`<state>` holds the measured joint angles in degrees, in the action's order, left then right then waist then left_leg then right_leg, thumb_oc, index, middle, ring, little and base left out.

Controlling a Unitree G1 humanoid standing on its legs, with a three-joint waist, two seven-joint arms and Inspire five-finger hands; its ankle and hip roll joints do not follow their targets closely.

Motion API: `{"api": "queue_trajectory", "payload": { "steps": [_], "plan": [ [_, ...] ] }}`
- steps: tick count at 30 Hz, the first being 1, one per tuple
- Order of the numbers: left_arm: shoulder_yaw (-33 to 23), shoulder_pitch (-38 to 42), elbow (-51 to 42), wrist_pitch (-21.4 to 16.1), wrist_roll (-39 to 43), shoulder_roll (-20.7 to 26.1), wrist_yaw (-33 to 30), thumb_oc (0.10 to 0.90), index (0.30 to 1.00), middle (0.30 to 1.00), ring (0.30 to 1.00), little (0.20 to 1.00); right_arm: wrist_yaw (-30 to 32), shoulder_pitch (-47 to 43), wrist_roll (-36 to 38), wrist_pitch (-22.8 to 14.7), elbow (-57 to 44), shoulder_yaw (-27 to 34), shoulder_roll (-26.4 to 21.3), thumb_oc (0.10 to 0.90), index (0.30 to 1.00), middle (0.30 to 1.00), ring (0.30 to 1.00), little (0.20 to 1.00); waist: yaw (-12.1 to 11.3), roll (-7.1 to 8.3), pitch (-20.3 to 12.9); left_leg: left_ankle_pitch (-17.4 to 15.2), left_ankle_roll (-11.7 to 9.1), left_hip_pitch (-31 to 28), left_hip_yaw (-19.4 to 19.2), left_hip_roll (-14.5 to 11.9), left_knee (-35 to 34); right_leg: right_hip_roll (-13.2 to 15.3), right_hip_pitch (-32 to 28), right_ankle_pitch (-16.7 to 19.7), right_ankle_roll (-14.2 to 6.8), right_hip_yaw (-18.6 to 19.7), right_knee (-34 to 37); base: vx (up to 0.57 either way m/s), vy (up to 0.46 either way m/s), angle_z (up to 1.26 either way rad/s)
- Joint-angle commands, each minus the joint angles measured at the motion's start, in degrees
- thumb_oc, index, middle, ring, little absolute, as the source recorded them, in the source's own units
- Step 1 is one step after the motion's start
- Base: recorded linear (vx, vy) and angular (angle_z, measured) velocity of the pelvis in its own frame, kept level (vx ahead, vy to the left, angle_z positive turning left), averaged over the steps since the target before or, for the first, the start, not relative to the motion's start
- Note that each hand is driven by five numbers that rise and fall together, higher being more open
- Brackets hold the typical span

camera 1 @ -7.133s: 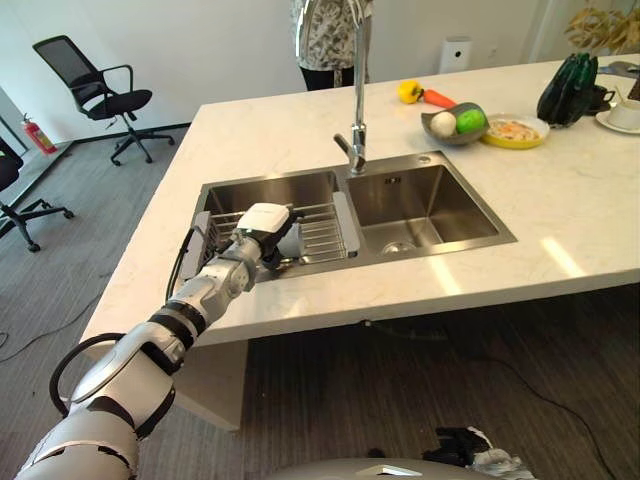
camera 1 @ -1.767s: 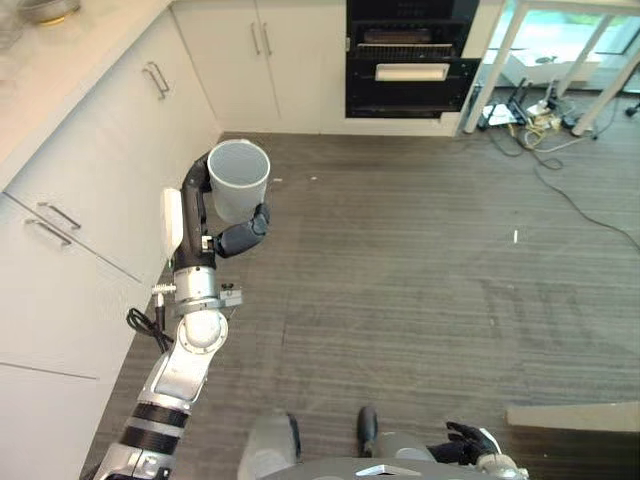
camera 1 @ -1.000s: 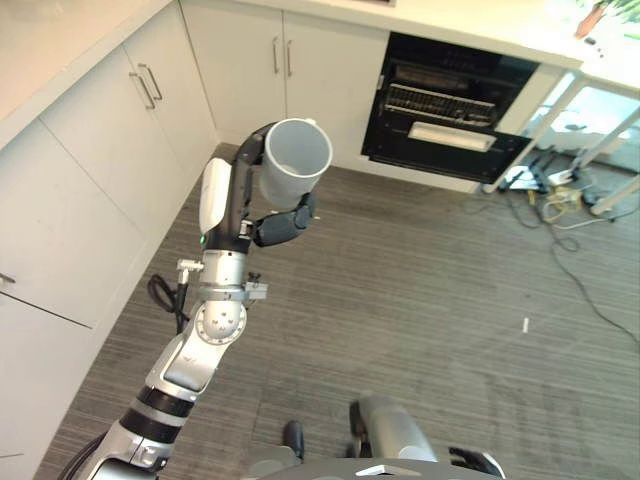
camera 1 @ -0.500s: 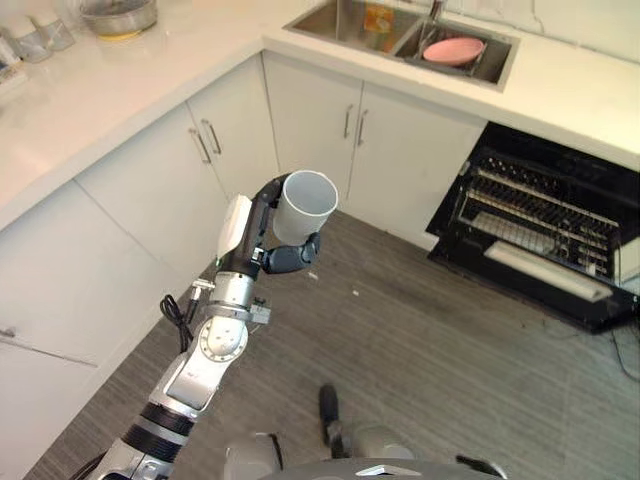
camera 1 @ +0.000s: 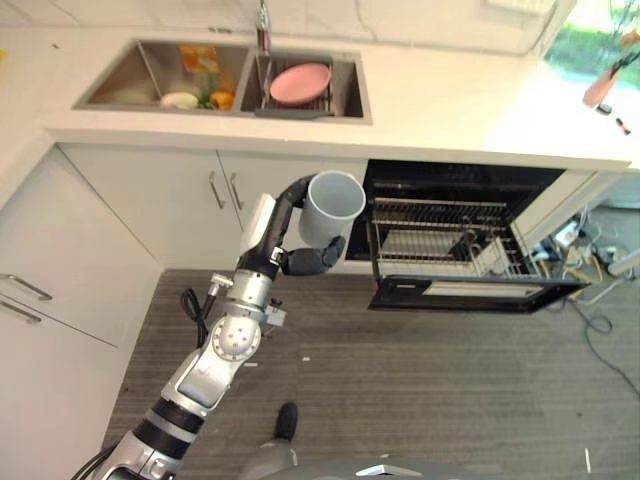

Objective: Place the dishes in the dishwasher.

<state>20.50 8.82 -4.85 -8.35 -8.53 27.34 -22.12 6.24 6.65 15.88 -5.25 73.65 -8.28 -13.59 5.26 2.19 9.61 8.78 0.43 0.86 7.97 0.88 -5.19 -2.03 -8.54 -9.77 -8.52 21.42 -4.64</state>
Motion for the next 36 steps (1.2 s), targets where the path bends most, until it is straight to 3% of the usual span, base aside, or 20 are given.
{"api": "queue_trajectory", "payload": {
  "steps": [1, 2, 4, 5, 6, 7, 8, 9, 10, 13, 14, 16, 17, 18, 20, 22, 25, 26, 30, 36],
  "plan": [
    [-3.38, 6.89, -7.68, -5.52, -1.79, -0.48, -0.72, 0.400, 0.300, 0.300, 0.300, 0.300, 0.94, -2.21, 1.08, -1.04, 1.50, -4.22, -0.65, 0.800, 0.900, 0.900, 0.900, 0.900, 0.72, 0.81, -3.74, -5.98, -4.35, 1.37, -0.42, -2.90, 1.05, -1.00, 2.30, 4.47, 4.28, 1.01, 3.78, 0.12, 0.318, -0.88],
    [-2.32, 11.89, -5.45, -4.67, -2.84, -1.33, -3.10, 0.400, 0.300, 0.300, 0.300, 0.300, 1.54, -3.22, 3.06, -1.27, -0.37, -3.32, -0.03, 0.800, 0.900, 0.900, 0.900, 0.900, 3.28, 1.15, -4.48, -8.45, -2.21, -0.85, -5.39, -2.12, 0.48, 1.08, 5.02, 4.43, 1.01, 3.57, -0.64, 0.10, 0.314, -0.59],
    [-2.18, 12.96, -4.85, -4.65, -3.00, -1.58, -3.79, 0.400, 0.300, 0.300, 0.300, 0.300, 1.84, -3.63, 3.34, -1.49, -1.03, -2.99, -0.20, 0.800, 0.900, 0.900, 0.900, 0.900, 2.96, 0.95, -4.48, -8.52, -2.09, -0.88, -6.94, -2.30, 0.31, 0.84, 6.58, 5.06, 0.19, 4.23, -1.95, 0.02, 0.217, -0.91],
    [-2.74, 13.70, -4.31, -4.39, -3.29, -1.12, -4.95, 0.400, 0.300, 0.300, 0.300, 0.300, 2.54, -4.32, 2.84, -2.04, -2.52, -2.81, -0.49, 0.800, 0.900, 0.900, 0.900, 0.900, 2.16, 0.79, -3.42, -8.72, -2.44, -1.78, -9.99, -3.45, 0.19, 0.86, 10.76, 6.73, -0.64, -2.97, -4.71, -0.03, 0.085, -1.42],
    [-2.68, 13.77, -4.24, -4.42, -3.28, -1.17, -4.97, 0.400, 0.300, 0.300, 0.300, 0.300, 2.55, -4.32, 2.83, -2.01, -2.51, -2.75, -0.50, 0.800, 0.900, 0.900, 0.900, 0.900, 2.05, 0.72, -3.68, -9.19, -2.39, -1.76, -10.07, -3.43, 0.19, 0.88, 10.86, 6.35, -0.58, -2.97, -4.80, -0.08, 0.086, -1.83],
    [-4.84, 12.99, -4.22, -4.29, -3.57, -0.30, -5.72, 0.400, 0.300, 0.300, 0.300, 0.300, 3.42, -5.25, 1.02, -2.57, -3.69, -2.47, -1.17, 0.800, 0.900, 0.900, 0.900, 0.900, -0.73, 0.10, -3.22, -10.34, -3.24, -2.76, -13.69, -4.20, 0.19, 4.63, 13.24, 5.22, 1.38, -23.33, -4.25, -0.02, 0.051, -1.93],
    [-5.96, 11.77, -4.25, -4.28, -3.81, -0.06, -5.70, 0.400, 0.300, 0.300, 0.300, 0.300, 3.62, -5.22, 0.12, -2.63, -4.38, -2.39, -1.35, 0.800, 0.900, 0.900, 0.900, 0.900, -0.77, 0.01, -3.51, -10.07, -3.52, -2.74, -14.50, -4.36, 0.19, 5.69, 13.16, 5.03, 2.27, -29.32, -3.54, -0.04, 0.043, -2.02],
    [-6.06, 11.56, -4.39, -4.26, -3.82, -0.05, -5.64, 0.400, 0.300, 0.300, 0.300, 0.300, 3.65, -5.10, 0.07, -2.59, -4.48, -2.47, -1.37, 0.800, 0.900, 0.900, 0.900, 0.900, -0.33, -0.04, -3.58, -10.02, -3.56, -2.69, -14.12, -4.36, 0.19, 5.72, 12.96, 5.01, 2.29, -29.74, -3.39, 0.03, -0.064, -1.97],
    [-8.47, 8.18, -4.66, -4.41, -4.23, 0.65, -5.47, 0.400, 0.300, 0.300, 0.300, 0.300, 3.92, -4.66, -0.78, -3.09, -5.86, -2.06, -1.77, 0.800, 0.900, 0.900, 0.900, 0.900, -1.21, 0.56, -3.67, -10.22, -4.13, -4.13, -18.41, -5.17, 0.73, 7.24, 12.22, 5.94, 2.70, -36.29, -0.99, 0.03, -0.065, -1.18],
    [-10.14, 4.78, -5.04, -4.65, -5.16, 0.64, -4.66, 0.400, 0.300, 0.300, 0.300, 0.300, 3.45, -3.69, -0.62, -4.02, -7.47, -1.68, -2.82, 0.800, 0.900, 0.900, 0.900, 0.900, -0.83, 1.36, -4.15, -10.74, -4.55, -4.90, -20.54, -5.62, 2.52, 5.79, 10.12, 6.94, 2.48, -32.22, 2.84, 0.09, -0.149, -0.48],
    [-12.13, 2.13, -4.98, -5.11, -5.51, 0.86, -4.21, 0.400, 0.300, 0.300, 0.300, 0.300, 3.34, -3.59, 0.11, -4.69, -9.46, -0.60, -4.59, 0.800, 0.900, 0.900, 0.900, 0.900, -1.03, 1.64, -3.77, -11.61, -5.70, -3.90, -20.56, -6.14, 9.23, 5.50, 7.66, 7.26, 3.16, -30.63, 5.71, 0.12, -0.228, -0.22],
    [-14.24, 0.01, -5.18, -5.26, -4.82, 0.62, -4.32, 0.400, 0.300, 0.300, 0.300, 0.300, 3.54, -3.22, -0.26, -5.17, -14.66, 0.01, -6.95, 0.800, 0.900, 0.900, 0.900, 0.900, -1.28, 2.10, -2.27, -8.78, -7.30, 0.34, -21.69, -7.88, 21.70, 5.53, 5.54, 7.76, 4.14, -29.85, 7.77, 0.07, -0.224, 0.07],
    [-14.84, -0.18, -5.15, -5.46, -4.81, 0.63, -4.74, 0.400, 0.300, 0.300, 0.300, 0.300, 3.56, -2.78, -0.23, -5.59, -18.35, 0.32, -8.79, 0.800, 0.900, 0.900, 0.900, 0.900, -1.95, 2.17, -0.80, -7.19, -9.00, 3.75, -19.56, -8.17, 30.39, 5.18, 3.97, 7.84, 5.03, -28.69, 9.09, 0.02, -0.112, -0.21],
    [-14.99, 0.08, -4.89, -5.42, -4.41, 0.18, -5.65, 0.400, 0.300, 0.300, 0.300, 0.300, 3.97, -2.99, -0.19, -5.70, -21.14, 0.63, -10.06, 0.800, 0.900, 0.900, 0.900, 0.900, -2.65, 1.86, -0.17, -6.36, -9.62, 5.72, -16.35, -6.91, 32.41, 5.02, 3.43, 7.47, 5.21, -27.75, 9.63, -0.01, -0.065, -0.29],
    [-15.29, 0.10, -4.76, -5.18, -4.46, 0.23, -6.44, 0.400, 0.300, 0.300, 0.300, 0.300, 4.38, -3.24, -0.16, -5.80, -23.37, 1.20, -10.96, 0.800, 0.900, 0.900, 0.900, 0.900, -2.69, 1.66, -0.12, -6.12, -9.18, 7.01, -15.99, -6.91, 29.44, 5.17, 3.45, 7.11, 4.85, -27.63, 9.64, 0.03, 0.018, -0.44],
    [-17.02, 0.00, -4.89, -4.49, -5.92, -0.32, -8.54, 0.400, 0.300, 0.300, 0.300, 0.300, 3.66, -2.38, 4.46, -7.93, -32.02, 5.33, -12.76, 0.800, 0.900, 0.900, 0.900, 0.900, -2.17, 0.42, -0.86, -6.58, -7.67, 6.04, -17.51, -9.15, 13.86, 5.96, 2.16, 6.96, 3.48, -26.03, 9.64, 0.19, 0.149, -0.33],
    [-16.99, 0.96, -4.00, -3.78, -6.65, -0.82, -10.12, 0.400, 0.300, 0.300, 0.300, 0.300, 4.03, -1.76, 8.78, -10.34, -41.04, 8.55, -13.64, 0.800, 0.900, 0.900, 0.900, 0.900, -2.04, -0.55, -1.41, -2.92, -8.35, 5.59, -17.16, -11.50, 5.89, 6.68, 1.08, 6.40, 2.98, -25.33, 9.64, 0.18, 0.161, -0.48],
    [-17.87, 0.76, -3.38, -4.01, -7.69, -0.61, -10.80, 0.400, 0.300, 0.300, 0.300, 0.300, 3.56, -1.71, 8.11, -11.42, -45.34, 9.77, -13.61, 0.800, 0.900, 0.900, 0.900, 0.900, -0.95, -2.45, -2.35, -2.49, -8.41, 0.61, -16.23, -12.14, 1.14, 5.70, 0.94, 5.93, 2.80, -24.46, 9.64, 0.10, 0.100, -0.59],
    [-17.71, 1.48, -3.20, -4.52, -8.46, -0.88, -10.01, 0.400, 0.300, 0.300, 0.300, 0.300, 3.00, -0.49, 6.36, -12.60, -54.05, 12.34, -13.90, 0.800, 0.900, 0.900, 0.900, 0.900, 0.82, -3.07, -4.78, -4.13, -9.04, -2.85, -17.93, -12.05, 0.19, 5.56, 0.59, 6.21, 2.78, -25.13, 9.52, 0.10, 0.116, -0.63],
    [-16.63, 2.83, -2.98, -4.95, -8.34, -0.46, -9.30, 0.400, 0.300, 0.300, 0.300, 0.300, 4.57, -0.24, 3.62, -13.82, -67.35, 15.36, -11.39, 0.800, 0.900, 0.900, 0.900, 0.900, 2.50, -1.80, -6.33, -6.36, -7.82, -4.25, -18.69, -9.78, 0.19, 7.68, 0.15, 6.17, 1.70, -25.54, 8.61, 0.03, 0.100, 0.14]
  ]
}}
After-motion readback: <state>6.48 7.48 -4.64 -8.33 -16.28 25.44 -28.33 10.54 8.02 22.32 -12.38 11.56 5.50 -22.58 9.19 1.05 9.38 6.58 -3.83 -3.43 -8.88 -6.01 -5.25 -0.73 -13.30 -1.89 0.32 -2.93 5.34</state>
